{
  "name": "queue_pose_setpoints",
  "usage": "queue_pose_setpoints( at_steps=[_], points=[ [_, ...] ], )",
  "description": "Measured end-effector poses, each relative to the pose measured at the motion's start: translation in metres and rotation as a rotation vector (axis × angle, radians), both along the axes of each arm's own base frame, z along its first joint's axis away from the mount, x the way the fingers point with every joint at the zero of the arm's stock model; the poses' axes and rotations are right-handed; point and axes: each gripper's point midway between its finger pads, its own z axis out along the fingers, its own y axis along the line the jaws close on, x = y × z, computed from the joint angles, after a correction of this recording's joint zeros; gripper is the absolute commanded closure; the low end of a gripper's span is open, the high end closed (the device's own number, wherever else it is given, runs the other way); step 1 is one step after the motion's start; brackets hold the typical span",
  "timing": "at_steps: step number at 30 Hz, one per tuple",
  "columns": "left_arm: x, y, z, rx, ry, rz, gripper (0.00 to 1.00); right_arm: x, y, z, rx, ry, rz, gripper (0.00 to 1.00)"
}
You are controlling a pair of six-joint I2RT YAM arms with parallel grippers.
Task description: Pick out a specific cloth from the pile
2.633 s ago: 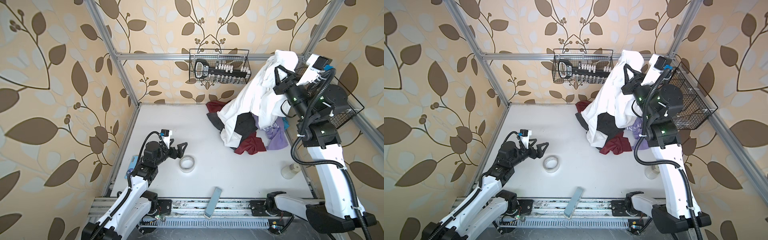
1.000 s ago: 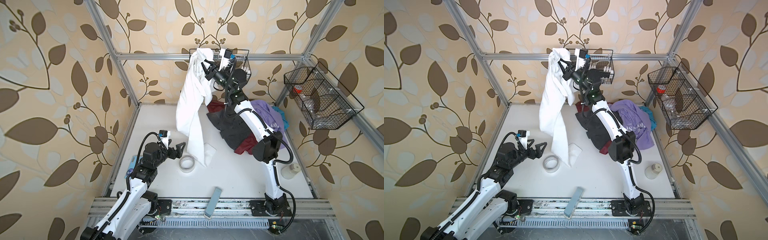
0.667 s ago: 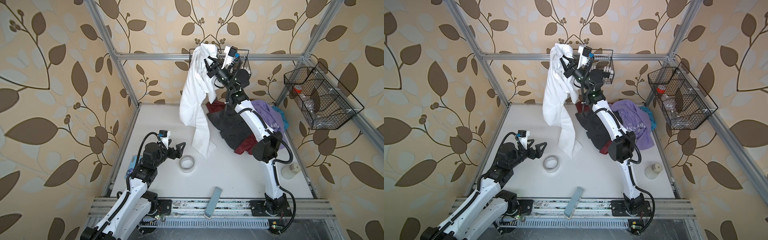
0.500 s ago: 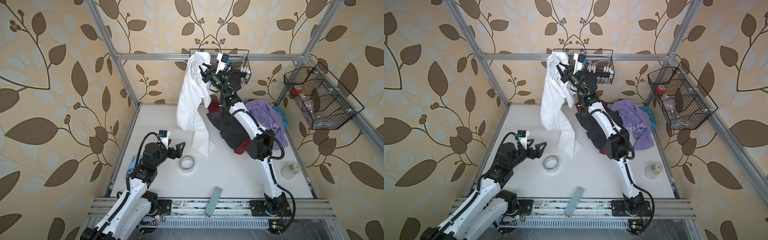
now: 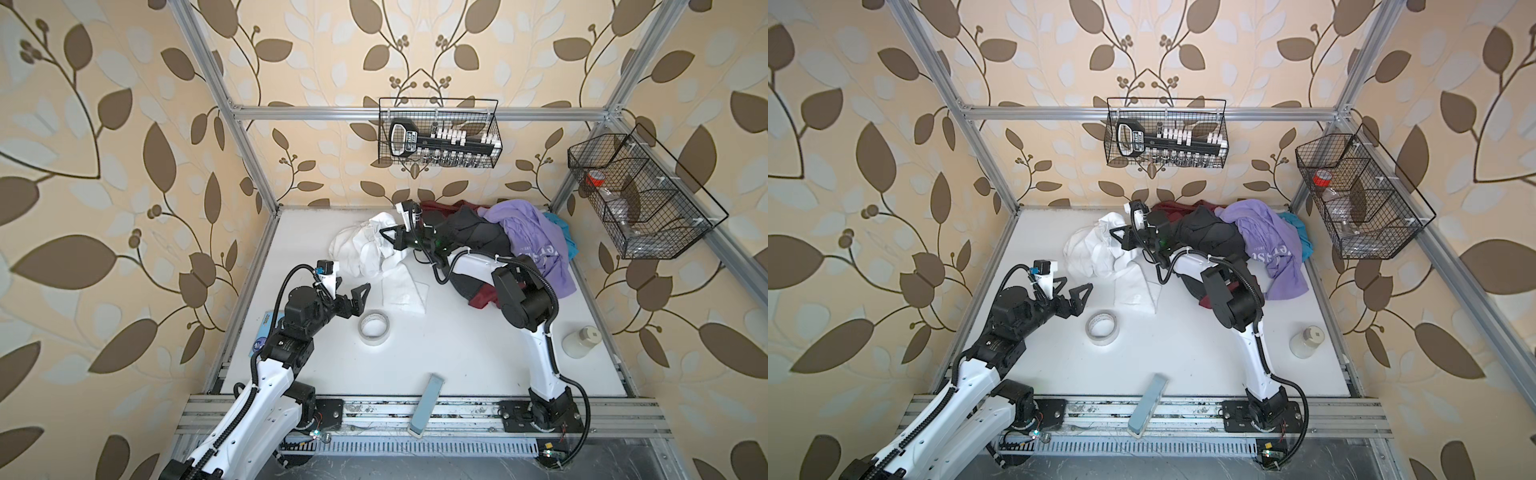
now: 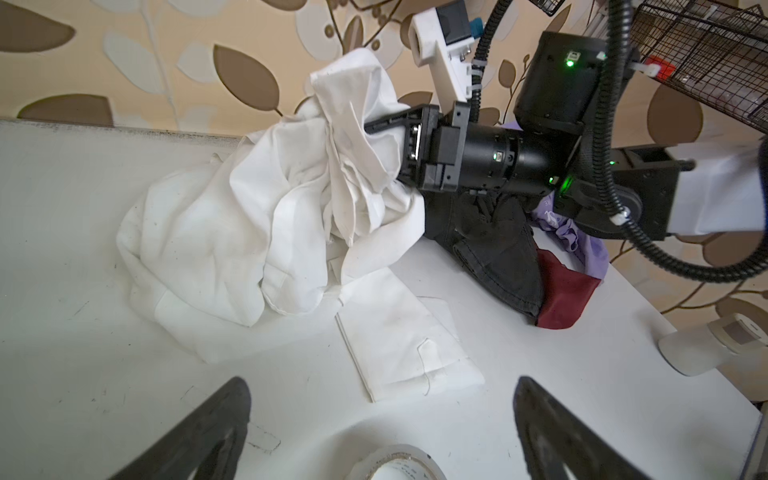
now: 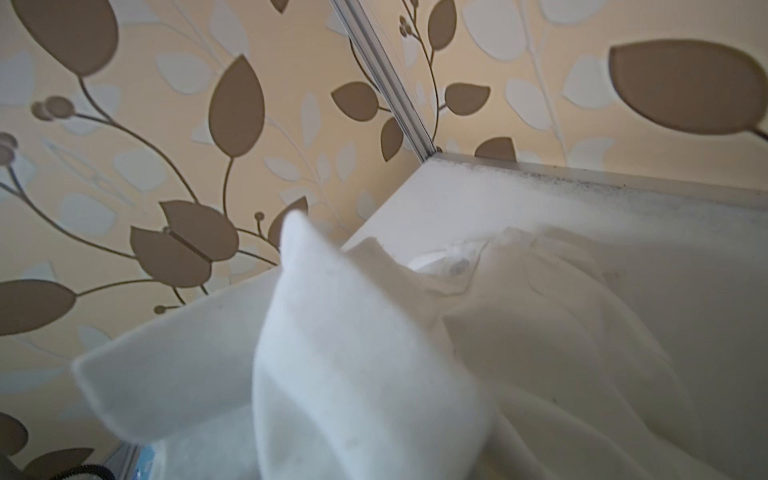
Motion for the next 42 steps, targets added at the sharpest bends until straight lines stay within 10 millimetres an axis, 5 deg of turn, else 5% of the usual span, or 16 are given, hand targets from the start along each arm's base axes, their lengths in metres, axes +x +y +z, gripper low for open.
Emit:
queue_pose_setpoints(
  at_steps=[5,8,11,17,24,32,42],
  points=[
    [0.000,0.000,0.000,0.000,-0.002,0.000,0.01,-0.022,-0.011,0.016,-0.058,-0.053,0.012,1.00],
    [-0.001,0.000,0.001,-0.001,-0.004,0.000,0.01,-0.033,-0.005,0.008,-0.108,-0.044,0.039,0.93],
    [-0.001,0.000,-0.002,0.000,0.001,0.000,0.01,-0.049,0.002,-0.018,-0.179,0.028,0.075,0.91],
    [-0.002,-0.001,-0.005,0.002,0.008,-0.006,0.01,-0.072,0.003,-0.071,-0.323,0.162,0.087,0.54],
    [-0.002,-0.001,-0.005,0.002,0.008,-0.006,0.01,-0.083,-0.017,-0.145,-0.511,0.319,0.046,0.49],
    [-0.002,-0.001,-0.005,0.003,0.008,-0.006,0.01,-0.045,0.002,-0.148,-0.538,0.321,0.005,0.48],
    [-0.002,-0.001,-0.006,0.006,0.010,-0.004,0.01,0.002,0.073,-0.142,-0.451,0.267,0.061,0.44]
  ],
)
